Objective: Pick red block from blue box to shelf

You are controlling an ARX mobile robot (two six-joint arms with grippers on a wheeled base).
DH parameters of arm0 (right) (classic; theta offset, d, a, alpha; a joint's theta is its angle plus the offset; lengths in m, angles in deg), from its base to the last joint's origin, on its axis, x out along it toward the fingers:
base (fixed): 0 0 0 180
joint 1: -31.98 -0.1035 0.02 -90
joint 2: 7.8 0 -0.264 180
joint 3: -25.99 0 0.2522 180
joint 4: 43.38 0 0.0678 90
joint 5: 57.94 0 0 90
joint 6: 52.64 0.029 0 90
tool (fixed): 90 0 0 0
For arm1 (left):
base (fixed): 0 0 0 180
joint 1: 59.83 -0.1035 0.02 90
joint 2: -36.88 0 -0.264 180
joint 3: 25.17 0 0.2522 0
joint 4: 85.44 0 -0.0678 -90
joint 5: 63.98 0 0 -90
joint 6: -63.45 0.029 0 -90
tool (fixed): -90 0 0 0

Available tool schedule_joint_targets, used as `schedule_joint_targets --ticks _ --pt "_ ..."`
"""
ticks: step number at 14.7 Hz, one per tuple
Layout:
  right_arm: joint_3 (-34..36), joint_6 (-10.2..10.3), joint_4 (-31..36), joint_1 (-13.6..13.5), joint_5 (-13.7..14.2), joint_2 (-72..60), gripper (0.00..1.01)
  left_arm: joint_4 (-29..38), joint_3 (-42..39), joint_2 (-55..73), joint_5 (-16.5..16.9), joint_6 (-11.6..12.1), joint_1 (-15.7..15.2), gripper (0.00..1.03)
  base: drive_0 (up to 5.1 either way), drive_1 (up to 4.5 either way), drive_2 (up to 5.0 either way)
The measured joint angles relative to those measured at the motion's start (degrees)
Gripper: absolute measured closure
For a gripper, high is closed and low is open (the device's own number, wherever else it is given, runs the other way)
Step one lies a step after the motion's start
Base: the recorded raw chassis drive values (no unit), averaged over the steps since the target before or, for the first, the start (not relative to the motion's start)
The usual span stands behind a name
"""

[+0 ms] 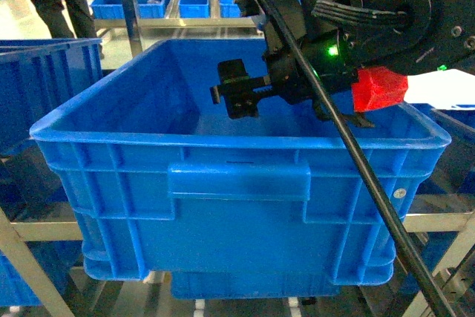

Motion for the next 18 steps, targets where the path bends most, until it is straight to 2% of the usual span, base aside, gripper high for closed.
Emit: schedule_joint_targets --ticks 2,3,6,8,9,11,12,14,15,16,18 --pt "-0.81 1.7 -1.86 0.0 -0.87 1.42 0.01 0.0 0.0 0.0 0.0 0.0 0.0 0.05 0.0 0.0 0.0" --pt "-0.55 2.03 -2.27 0.02 -1.36 3.21 0.04 0.0 0.0 0.0 0.0 0.0 0.0 0.05 0.0 0.0 0.0" --pt "4.48 6.99 -2.12 1.99 -4.46 13.44 0.03 0.02 0.0 0.0 0.0 0.0 0.0 0.05 0.0 0.0 0.0" --pt "9.22 9.44 -3.37 3.1 -7.37 18.67 0.03 0.0 0.0 0.0 0.0 0.0 0.0 0.05 0.0 0.0 0.0" --pt "11.76 10.14 -4.48 3.34 -8.68 20.15 0.03 0.0 0.0 0.0 0.0 0.0 0.0 0.05 0.0 0.0 0.0" --pt "16.85 10.03 -3.67 3.37 -9.2 22.64 0.03 0.0 0.0 0.0 0.0 0.0 0.0 0.05 0.0 0.0 0.0" --pt "18.97 9.31 -2.58 3.43 -8.81 24.39 0.03 0.0 0.0 0.0 0.0 0.0 0.0 0.05 0.0 0.0 0.0" --pt "23.69 6.88 0.39 5.35 -8.0 30.32 0.03 0.02 0.0 0.0 0.0 0.0 0.0 0.05 0.0 0.0 0.0" --pt "29.46 5.05 0.94 8.79 -8.0 37.09 0.03 0.0 0.0 0.0 0.0 0.0 0.0 0.05 0.0 0.0 0.0" --pt "36.48 0.66 3.91 15.89 -6.16 45.68 0.03 0.0 0.0 0.0 0.0 0.0 0.0 0.05 0.0 0.0 0.0" --pt "40.85 -3.41 4.37 25.22 -4.92 52.48 0.03 0.0 0.0 0.0 0.0 0.0 0.0 0.05 0.0 0.0 0.0"
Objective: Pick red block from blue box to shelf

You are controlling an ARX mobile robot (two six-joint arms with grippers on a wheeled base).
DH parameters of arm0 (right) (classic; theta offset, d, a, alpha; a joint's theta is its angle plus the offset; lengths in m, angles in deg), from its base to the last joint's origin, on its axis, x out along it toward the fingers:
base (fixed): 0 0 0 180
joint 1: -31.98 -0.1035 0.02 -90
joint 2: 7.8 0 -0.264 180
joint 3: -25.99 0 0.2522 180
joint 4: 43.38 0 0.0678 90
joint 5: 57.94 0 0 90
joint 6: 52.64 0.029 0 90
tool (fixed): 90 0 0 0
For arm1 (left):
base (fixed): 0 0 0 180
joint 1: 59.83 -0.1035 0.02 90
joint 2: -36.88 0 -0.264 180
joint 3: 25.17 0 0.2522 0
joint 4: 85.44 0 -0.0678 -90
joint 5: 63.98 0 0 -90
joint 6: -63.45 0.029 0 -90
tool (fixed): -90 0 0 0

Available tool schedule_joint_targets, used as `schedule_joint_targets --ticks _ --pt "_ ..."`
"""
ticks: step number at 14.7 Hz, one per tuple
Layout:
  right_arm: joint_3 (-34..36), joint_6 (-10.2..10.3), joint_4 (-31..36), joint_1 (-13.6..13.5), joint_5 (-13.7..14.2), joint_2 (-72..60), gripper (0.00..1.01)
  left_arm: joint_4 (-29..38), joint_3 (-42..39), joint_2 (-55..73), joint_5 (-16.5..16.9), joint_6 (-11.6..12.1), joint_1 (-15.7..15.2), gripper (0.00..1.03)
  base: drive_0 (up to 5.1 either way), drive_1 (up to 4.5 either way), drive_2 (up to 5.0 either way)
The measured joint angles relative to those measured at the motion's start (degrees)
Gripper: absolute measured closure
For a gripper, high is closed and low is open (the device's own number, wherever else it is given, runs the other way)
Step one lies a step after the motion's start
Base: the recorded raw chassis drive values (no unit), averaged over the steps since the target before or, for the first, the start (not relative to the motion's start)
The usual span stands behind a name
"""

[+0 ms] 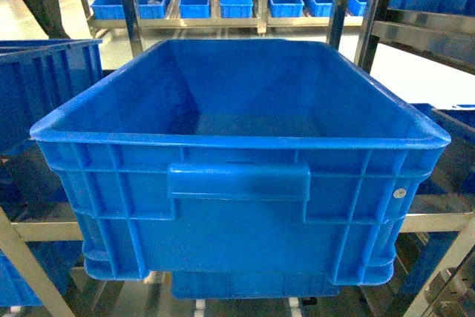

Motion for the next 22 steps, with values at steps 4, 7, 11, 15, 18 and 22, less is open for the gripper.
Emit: schedule_joint_targets --ticks 4,7,11,15,18,22 --pt "13.31 1.75 20.94 -0.87 5.49 4.9 0.39 0.04 0.0 0.0 -0.02 0.0 0.0 0.05 0.0 0.0 0.0" --pt "20.31 2.03 22.86 -0.44 6.03 10.19 0.7 0.04 0.0 0.0 0.02 0.0 0.0 0.05 0.0 0.0 0.0" --pt "29.11 2.38 21.99 -0.5 6.08 19.65 0.99 0.04 0.0 0.0 0.0 0.0 0.0 0.05 0.0 0.0 0.0" --pt "33.73 2.4 17.51 -0.5 6.08 28.68 0.99 0.04 0.0 0.0 0.0 0.0 0.0 0.05 0.0 0.0 0.0" --pt "34.88 2.43 15.12 -0.5 6.05 32.11 0.99 0.04 0.0 0.0 0.0 0.0 0.0 0.05 0.0 0.0 0.0" --pt "35.67 2.43 13.16 -0.5 6.08 34.84 0.99 0.04 0.0 0.0 0.0 0.0 0.0 0.05 0.0 0.0 0.0"
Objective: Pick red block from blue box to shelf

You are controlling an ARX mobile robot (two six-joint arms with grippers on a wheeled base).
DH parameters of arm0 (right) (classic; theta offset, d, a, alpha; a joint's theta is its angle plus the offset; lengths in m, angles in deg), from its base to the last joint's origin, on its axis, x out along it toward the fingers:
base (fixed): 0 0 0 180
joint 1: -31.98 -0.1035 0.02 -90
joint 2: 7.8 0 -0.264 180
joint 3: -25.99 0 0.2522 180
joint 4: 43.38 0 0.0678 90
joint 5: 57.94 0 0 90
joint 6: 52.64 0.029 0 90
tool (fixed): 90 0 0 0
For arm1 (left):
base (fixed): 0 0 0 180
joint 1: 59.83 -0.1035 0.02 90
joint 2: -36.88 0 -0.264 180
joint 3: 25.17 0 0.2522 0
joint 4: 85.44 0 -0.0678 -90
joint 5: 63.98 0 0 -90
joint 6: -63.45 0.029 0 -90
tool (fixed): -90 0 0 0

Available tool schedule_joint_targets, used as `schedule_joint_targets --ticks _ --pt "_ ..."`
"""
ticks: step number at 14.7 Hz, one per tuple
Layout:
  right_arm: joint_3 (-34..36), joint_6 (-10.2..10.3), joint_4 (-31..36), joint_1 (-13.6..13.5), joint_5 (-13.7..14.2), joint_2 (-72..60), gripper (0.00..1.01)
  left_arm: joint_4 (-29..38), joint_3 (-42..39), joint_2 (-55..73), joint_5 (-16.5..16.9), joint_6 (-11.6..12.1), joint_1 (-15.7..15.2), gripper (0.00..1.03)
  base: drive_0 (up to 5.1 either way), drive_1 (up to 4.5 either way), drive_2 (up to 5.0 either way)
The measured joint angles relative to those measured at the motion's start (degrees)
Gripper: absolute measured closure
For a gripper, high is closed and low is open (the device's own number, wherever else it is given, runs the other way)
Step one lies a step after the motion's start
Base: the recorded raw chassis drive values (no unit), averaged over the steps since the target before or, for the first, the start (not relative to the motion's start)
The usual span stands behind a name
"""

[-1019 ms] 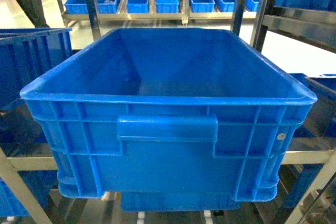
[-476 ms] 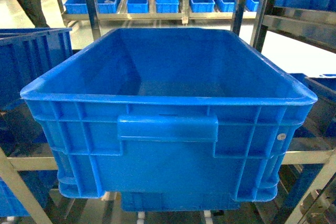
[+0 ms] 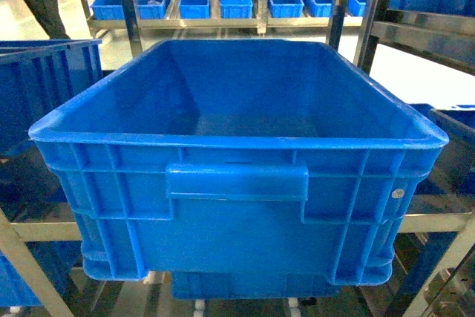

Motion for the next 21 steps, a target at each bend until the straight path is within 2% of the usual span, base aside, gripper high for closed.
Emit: schedule_joint_targets --ticks 2,3,6,7,9,10,13,21 --pt "0.39 0.02 -1.31 0.0 0.0 1.84 0.99 0.0 0.0 0.0 0.0 0.0 0.0 0.05 0.0 0.0 0.0" --pt "2.08 0.11 1.7 0.0 0.0 2.51 0.99 0.0 0.0 0.0 0.0 0.0 0.0 0.05 0.0 0.0 0.0" --pt "2.32 0.15 -6.71 0.0 0.0 10.47 0.99 0.0 0.0 0.0 0.0 0.0 0.0 0.05 0.0 0.0 0.0" --pt "2.32 0.15 -9.9 0.0 0.0 14.14 0.85 0.0 0.0 -0.02 0.0 0.0 0.0 0.05 0.0 0.0 0.0" --pt "2.32 0.15 -10.12 0.0 0.0 14.08 0.06 0.0 0.0 0.0 0.0 0.0 0.0 0.05 0.0 0.0 0.0" --pt "2.32 0.17 -10.12 0.0 0.0 14.08 0.01 0.0 0.0 0.0 0.0 0.0 0.0 0.05 0.0 0.0 0.0" --pt "2.32 0.17 -10.12 0.0 0.0 14.08 0.04 0.0 0.0 0.0 0.0 0.0 0.0 0.05 0.0 0.0 0.0" --pt "2.32 0.17 -10.12 0.0 0.0 14.08 0.03 0.0 0.0 0.0 0.0 0.0 0.0 0.05 0.0 0.0 0.0"
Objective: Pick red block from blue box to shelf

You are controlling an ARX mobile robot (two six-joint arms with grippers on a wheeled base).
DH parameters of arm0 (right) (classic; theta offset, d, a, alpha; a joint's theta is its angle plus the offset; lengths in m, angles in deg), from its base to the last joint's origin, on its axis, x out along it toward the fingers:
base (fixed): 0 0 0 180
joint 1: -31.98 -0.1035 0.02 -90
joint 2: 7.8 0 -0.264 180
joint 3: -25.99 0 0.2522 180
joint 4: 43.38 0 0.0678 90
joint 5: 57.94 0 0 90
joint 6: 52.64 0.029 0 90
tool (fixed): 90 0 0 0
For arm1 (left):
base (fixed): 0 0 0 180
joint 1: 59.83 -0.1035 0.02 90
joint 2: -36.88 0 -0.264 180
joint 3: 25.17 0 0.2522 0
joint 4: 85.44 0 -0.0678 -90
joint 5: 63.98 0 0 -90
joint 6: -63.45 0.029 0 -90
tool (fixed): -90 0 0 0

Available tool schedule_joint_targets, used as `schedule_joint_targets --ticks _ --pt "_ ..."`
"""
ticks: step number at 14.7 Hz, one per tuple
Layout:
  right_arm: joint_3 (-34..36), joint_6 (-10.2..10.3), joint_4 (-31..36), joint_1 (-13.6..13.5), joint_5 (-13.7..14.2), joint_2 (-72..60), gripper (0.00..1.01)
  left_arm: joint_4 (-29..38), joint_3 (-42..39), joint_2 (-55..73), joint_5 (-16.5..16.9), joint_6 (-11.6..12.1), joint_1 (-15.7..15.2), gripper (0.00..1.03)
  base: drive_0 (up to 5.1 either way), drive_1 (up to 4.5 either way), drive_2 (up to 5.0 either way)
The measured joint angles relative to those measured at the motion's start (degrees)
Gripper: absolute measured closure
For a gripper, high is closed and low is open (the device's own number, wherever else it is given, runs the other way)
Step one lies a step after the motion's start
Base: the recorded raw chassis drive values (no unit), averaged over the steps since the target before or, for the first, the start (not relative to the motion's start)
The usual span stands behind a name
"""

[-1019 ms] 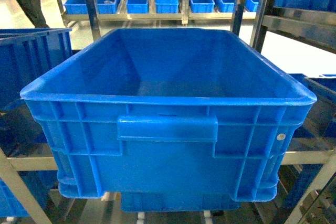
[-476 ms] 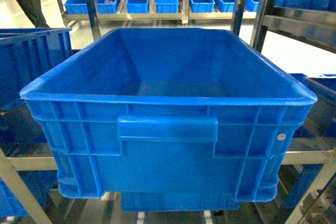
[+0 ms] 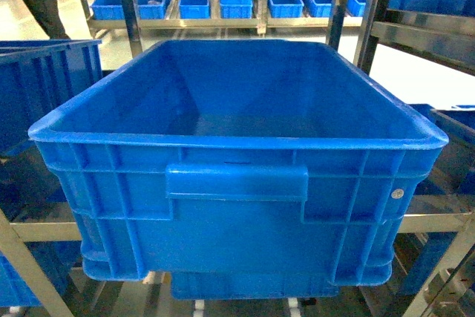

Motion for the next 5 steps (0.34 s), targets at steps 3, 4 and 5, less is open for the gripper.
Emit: schedule_joint_targets --ticks 3,4,5 --pt "0.0 0.0 0.0 0.0 0.0 0.0 0.03 0.0 0.0 0.0 0.0 0.0 0.0 0.05 0.0 0.0 0.0" --pt "0.0 0.0 0.0 0.0 0.0 0.0 0.03 0.0 0.0 -0.02 0.0 0.0 0.0 0.05 0.0 0.0 0.0" --pt "0.0 0.0 0.0 0.0 0.0 0.0 0.03 -0.02 0.0 0.0 0.0 0.0 0.0 0.05 0.0 0.0 0.0"
